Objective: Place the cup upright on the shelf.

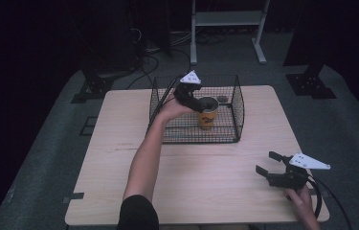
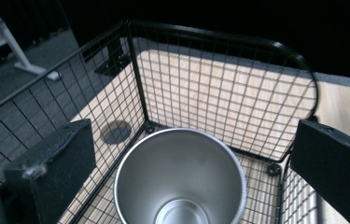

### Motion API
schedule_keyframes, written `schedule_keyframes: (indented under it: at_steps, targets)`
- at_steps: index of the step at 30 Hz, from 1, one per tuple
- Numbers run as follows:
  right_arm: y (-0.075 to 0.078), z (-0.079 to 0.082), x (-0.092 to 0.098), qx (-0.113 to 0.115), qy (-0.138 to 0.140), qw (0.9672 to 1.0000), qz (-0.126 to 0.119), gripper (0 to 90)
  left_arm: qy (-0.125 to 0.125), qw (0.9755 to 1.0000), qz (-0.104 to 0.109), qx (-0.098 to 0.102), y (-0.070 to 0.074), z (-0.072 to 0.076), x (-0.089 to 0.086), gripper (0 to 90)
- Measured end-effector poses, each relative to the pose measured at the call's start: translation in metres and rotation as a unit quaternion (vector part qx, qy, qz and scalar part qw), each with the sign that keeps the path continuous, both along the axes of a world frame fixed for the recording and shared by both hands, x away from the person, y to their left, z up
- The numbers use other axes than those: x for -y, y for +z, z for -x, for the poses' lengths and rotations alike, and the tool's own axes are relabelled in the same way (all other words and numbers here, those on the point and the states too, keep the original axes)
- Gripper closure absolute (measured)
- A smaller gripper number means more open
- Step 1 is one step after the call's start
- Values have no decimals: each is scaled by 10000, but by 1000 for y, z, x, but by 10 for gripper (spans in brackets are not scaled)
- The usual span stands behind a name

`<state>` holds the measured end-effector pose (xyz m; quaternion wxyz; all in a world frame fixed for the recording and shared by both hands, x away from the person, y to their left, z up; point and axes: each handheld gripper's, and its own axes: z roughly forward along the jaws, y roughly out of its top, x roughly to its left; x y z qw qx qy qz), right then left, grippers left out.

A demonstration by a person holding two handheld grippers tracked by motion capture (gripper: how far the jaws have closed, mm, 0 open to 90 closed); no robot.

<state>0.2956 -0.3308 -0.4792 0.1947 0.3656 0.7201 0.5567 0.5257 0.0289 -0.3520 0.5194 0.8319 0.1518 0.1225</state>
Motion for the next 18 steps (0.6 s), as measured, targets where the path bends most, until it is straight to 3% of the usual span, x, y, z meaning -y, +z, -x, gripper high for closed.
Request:
schedule_keyframes:
  at_steps: [18]
  targets:
    - [0,1,-1,12,-45,10000,13,129,-95,9996,214,180,11,33,-16,0]
